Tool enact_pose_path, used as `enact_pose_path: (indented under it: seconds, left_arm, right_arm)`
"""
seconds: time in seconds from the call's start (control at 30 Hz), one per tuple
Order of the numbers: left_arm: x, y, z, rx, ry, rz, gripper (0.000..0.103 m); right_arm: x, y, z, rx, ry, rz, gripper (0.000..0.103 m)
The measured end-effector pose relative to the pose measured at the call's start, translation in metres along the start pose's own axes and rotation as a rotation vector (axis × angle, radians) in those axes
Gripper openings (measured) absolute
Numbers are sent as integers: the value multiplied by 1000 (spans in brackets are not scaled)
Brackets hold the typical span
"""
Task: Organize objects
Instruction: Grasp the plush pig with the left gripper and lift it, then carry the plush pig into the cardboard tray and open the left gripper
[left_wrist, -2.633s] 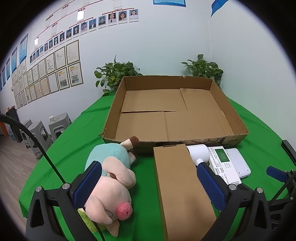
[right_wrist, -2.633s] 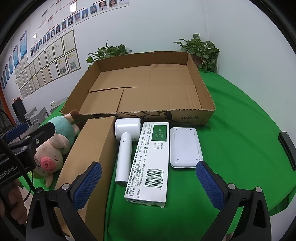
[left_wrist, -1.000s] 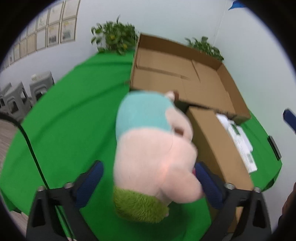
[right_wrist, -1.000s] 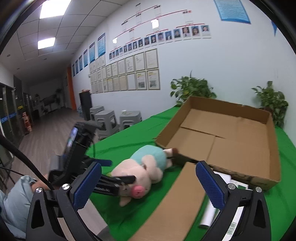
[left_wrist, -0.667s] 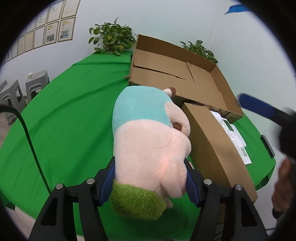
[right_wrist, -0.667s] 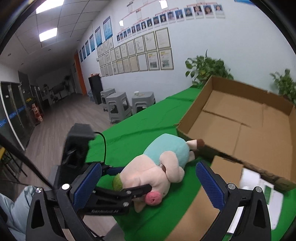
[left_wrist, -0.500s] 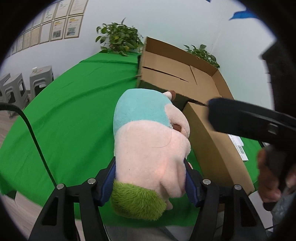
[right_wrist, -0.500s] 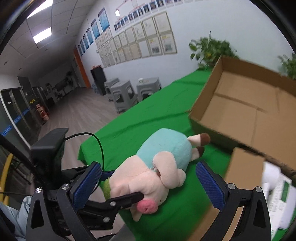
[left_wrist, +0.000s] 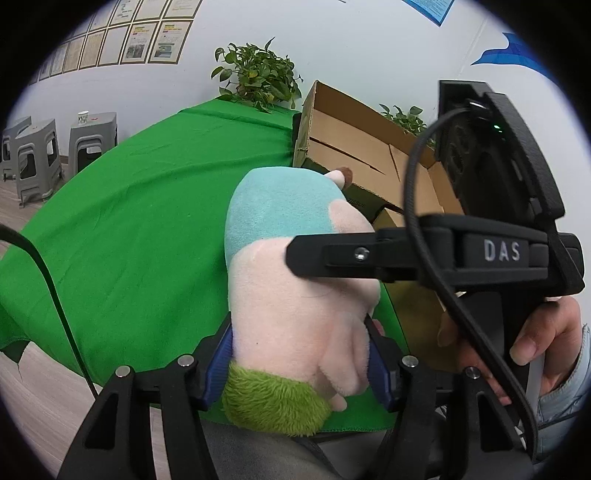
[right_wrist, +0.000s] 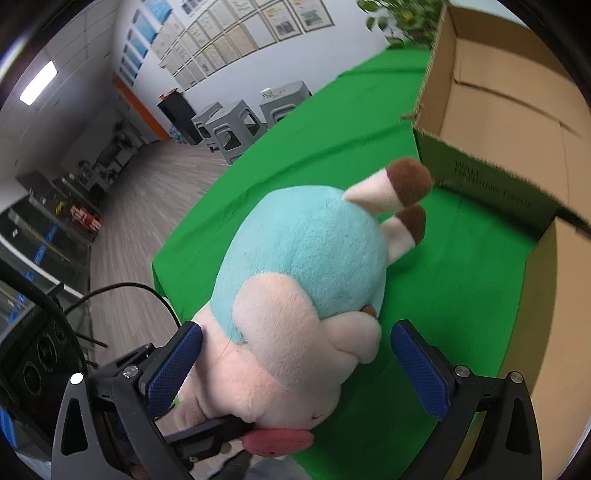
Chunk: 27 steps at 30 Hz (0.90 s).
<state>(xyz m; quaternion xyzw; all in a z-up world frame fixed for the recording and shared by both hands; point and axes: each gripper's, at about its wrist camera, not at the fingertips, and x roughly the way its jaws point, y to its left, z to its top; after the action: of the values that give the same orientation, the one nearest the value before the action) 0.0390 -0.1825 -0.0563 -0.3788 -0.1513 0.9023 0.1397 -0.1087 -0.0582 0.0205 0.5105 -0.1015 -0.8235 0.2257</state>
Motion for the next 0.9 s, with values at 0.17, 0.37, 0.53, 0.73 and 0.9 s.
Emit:
enact_pose_path:
  seconds: [0.17,0.37,0.53,0.73,0.9]
  left_arm:
    - [-1,-9,1,42,4,32,57]
    - [-4,-23,10,94,-8,65,55]
    - [-16,-69,45,223,-111,59,55]
    - [-41,-145,147,397,-384,10,55]
    - [-6,-174,205,440,-389,-41,55]
  right_arm:
    - [11,-2,-9,60,5,13,100]
    - [10,5,-14,50,-57,17,80]
    - [-40,-4,1,53,-196,27,70]
    - [-175,6,80,-114,-482,-62,69]
    - [-231,-19,131,-116,-585,-118,68]
